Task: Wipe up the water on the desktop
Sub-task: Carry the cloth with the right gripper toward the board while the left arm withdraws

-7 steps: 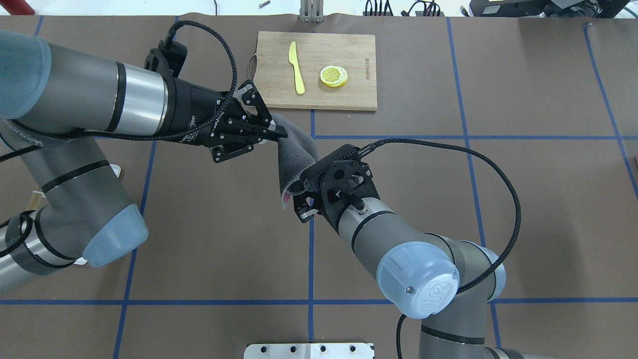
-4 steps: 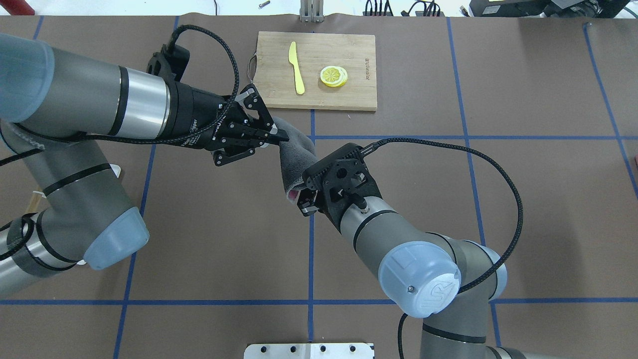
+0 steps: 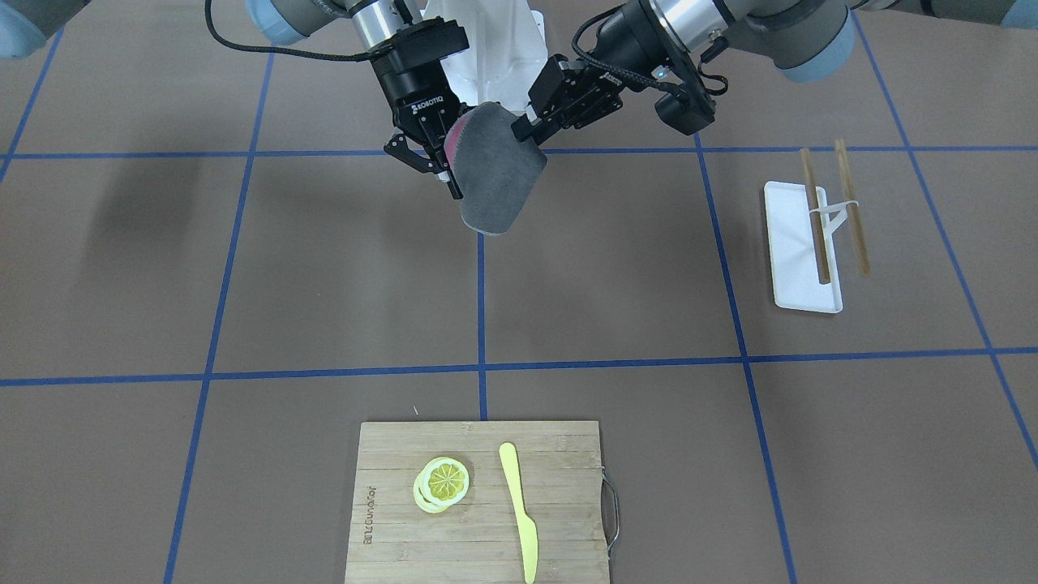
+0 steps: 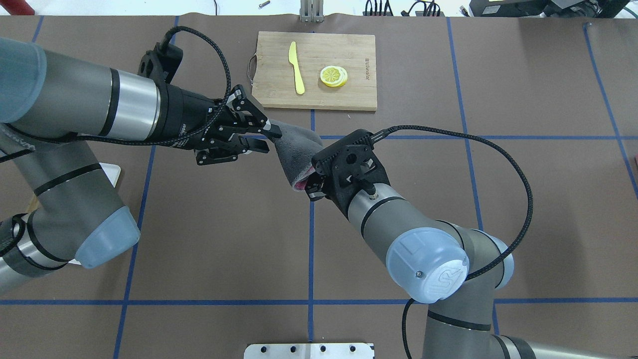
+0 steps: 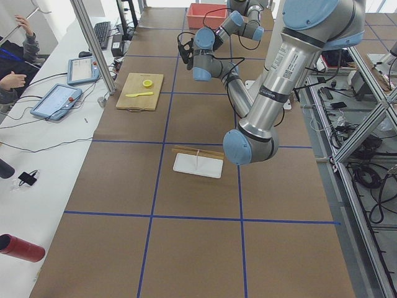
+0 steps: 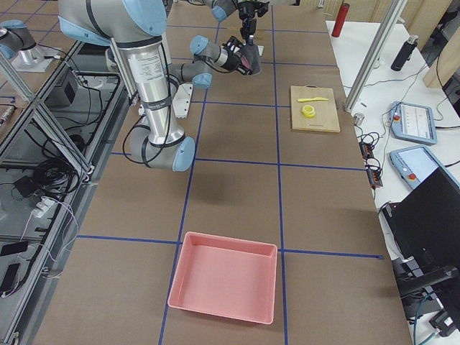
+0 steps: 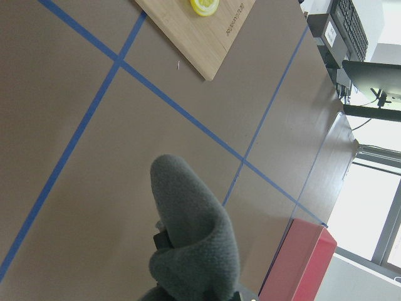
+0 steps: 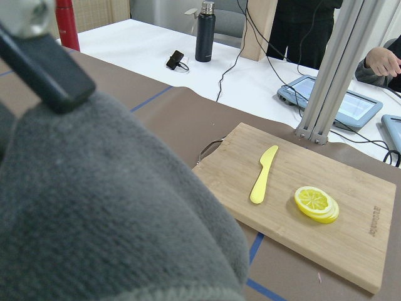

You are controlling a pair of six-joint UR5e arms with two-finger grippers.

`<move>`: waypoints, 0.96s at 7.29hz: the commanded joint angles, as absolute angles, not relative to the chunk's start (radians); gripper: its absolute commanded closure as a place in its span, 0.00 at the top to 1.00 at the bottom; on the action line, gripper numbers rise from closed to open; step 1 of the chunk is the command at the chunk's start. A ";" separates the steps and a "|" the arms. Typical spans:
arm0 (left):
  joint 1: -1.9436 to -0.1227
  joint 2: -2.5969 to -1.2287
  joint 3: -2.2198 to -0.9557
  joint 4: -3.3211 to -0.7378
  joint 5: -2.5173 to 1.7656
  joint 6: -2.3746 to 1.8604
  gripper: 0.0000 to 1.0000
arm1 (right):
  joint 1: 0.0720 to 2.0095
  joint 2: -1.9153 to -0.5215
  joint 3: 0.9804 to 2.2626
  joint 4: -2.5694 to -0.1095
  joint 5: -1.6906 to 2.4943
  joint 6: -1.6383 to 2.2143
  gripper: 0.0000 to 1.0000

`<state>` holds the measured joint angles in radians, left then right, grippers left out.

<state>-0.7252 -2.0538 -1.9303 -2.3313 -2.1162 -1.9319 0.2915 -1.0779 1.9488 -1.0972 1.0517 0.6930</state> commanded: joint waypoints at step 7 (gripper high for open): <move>-1.127 -1.713 -1.901 -2.116 -2.342 -0.864 0.99 | 0.547 -1.173 1.967 -1.197 1.191 0.695 0.00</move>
<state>-1.0519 -1.7876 -1.9046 -2.1833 -2.3195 -1.1056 0.4949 -1.1544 1.9654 -1.1338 1.1116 0.6950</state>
